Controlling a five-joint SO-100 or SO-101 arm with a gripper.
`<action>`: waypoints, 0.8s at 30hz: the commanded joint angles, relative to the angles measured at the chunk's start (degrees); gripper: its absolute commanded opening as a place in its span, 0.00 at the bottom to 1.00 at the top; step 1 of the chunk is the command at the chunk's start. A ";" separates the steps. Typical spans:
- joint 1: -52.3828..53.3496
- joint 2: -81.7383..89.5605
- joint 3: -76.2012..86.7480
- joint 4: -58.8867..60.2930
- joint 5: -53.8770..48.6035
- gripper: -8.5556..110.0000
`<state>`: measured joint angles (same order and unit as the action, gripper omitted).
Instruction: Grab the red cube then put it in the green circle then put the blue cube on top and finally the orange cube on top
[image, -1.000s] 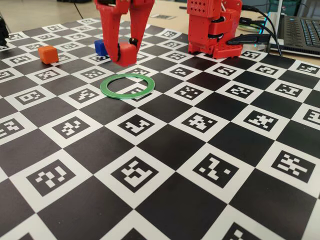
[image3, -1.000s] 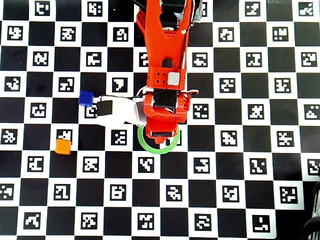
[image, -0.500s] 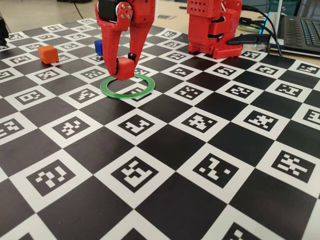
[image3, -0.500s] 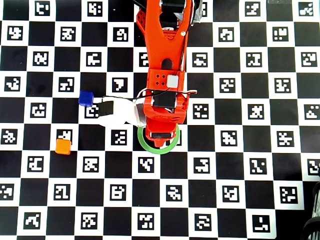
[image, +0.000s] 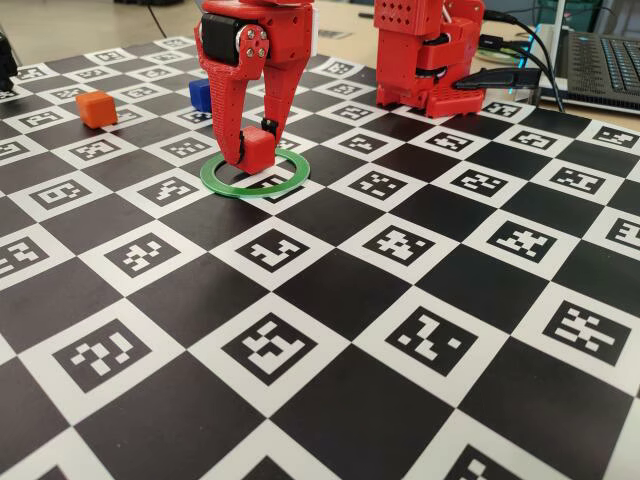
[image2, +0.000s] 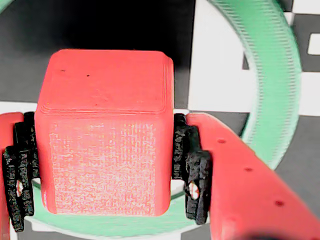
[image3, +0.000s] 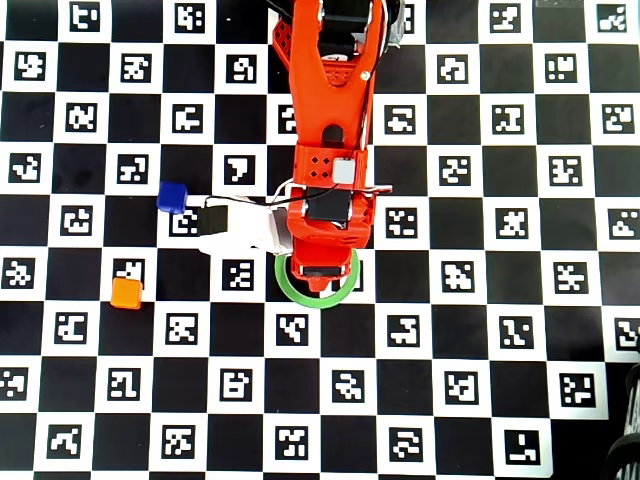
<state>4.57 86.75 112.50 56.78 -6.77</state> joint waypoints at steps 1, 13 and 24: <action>-0.62 0.79 -0.53 -0.70 -0.09 0.12; -0.79 -0.88 -0.53 -1.58 1.05 0.12; -0.88 -0.97 -0.88 -0.26 -0.44 0.29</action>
<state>4.39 85.25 112.50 55.72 -6.68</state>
